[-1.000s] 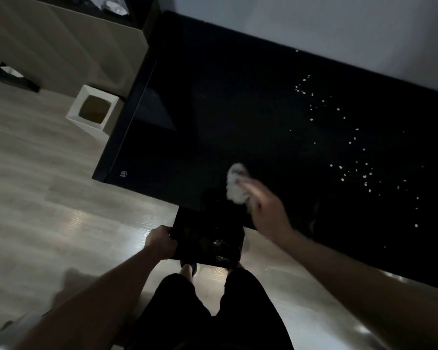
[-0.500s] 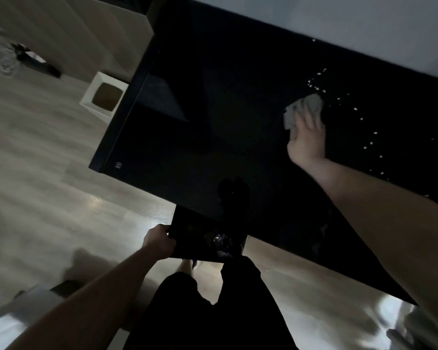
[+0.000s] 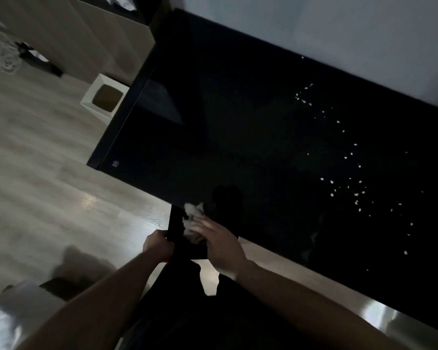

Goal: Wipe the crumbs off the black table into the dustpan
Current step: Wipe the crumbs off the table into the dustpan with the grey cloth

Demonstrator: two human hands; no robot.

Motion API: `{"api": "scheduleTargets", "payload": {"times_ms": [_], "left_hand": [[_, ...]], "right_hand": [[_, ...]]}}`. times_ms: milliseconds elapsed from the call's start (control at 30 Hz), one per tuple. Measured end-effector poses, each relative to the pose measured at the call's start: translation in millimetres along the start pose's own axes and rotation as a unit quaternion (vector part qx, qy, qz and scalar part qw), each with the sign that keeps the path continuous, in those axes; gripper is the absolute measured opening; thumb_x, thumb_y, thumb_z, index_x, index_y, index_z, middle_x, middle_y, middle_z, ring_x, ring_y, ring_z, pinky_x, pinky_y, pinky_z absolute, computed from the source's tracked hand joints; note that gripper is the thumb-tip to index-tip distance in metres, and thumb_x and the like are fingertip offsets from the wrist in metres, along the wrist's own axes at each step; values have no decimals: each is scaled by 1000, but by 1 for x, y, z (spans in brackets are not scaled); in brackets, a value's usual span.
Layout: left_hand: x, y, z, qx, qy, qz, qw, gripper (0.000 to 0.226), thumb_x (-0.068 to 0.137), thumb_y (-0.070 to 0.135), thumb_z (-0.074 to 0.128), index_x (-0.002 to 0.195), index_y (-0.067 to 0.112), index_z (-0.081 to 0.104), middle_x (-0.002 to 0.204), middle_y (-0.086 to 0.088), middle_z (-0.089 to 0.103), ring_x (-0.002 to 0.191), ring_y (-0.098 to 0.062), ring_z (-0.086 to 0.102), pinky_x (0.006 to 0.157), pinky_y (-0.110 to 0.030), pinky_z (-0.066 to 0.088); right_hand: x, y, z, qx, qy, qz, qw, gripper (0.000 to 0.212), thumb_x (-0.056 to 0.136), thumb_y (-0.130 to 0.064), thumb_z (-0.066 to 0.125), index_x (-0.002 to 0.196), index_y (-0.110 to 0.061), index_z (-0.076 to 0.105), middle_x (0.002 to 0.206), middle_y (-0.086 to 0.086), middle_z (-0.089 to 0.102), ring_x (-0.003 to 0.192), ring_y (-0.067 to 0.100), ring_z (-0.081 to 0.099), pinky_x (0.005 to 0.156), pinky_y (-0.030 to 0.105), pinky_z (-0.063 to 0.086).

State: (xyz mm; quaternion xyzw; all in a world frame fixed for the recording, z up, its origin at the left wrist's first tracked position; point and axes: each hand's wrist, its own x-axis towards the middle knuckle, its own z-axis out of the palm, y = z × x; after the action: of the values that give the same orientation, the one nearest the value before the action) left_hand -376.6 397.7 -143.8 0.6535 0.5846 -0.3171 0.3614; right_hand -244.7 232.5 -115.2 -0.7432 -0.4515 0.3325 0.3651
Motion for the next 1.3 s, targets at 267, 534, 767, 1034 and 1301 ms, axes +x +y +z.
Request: {"api": "scheduleTargets", "payload": {"times_ms": [267,534,767,1034,1301], "left_hand": [[-24,3,3,-16,7,-11,1000,41,80,17,58,116,24,75,102,-9,77,94,-29,73,80,-32,59],[-12,1,10,-21,18,-28,999,43,77,18,57,115,26,75,96,-9,77,88,-28,73,80,-35,61],[7,4,16,-14,39,-8,999,45,78,11,56,117,25,75,88,-11,77,73,-28,70,65,-28,53],[12,-2,23,-20,54,-13,998,45,77,6,58,116,21,76,89,-14,76,81,-34,70,65,-27,45],[7,0,18,-38,35,-21,998,47,80,11,58,121,26,73,97,-12,77,80,-28,72,74,-32,57]], "right_hand": [[31,46,-105,7,157,55,986,57,94,7,43,145,-13,58,154,1,53,145,13,48,120,38,40],[115,147,-279,-148,270,163,937,53,99,-7,38,150,-10,51,160,7,46,150,23,40,125,35,30],[192,206,-347,-197,233,200,931,55,103,-12,33,156,-2,38,167,13,30,156,28,25,129,31,16],[217,203,-302,-312,173,244,902,59,105,-26,33,163,-29,23,172,1,17,158,38,9,126,58,8],[142,129,-169,-287,43,14,957,66,94,-14,43,158,-29,39,167,-5,34,156,29,26,124,49,25]]}}
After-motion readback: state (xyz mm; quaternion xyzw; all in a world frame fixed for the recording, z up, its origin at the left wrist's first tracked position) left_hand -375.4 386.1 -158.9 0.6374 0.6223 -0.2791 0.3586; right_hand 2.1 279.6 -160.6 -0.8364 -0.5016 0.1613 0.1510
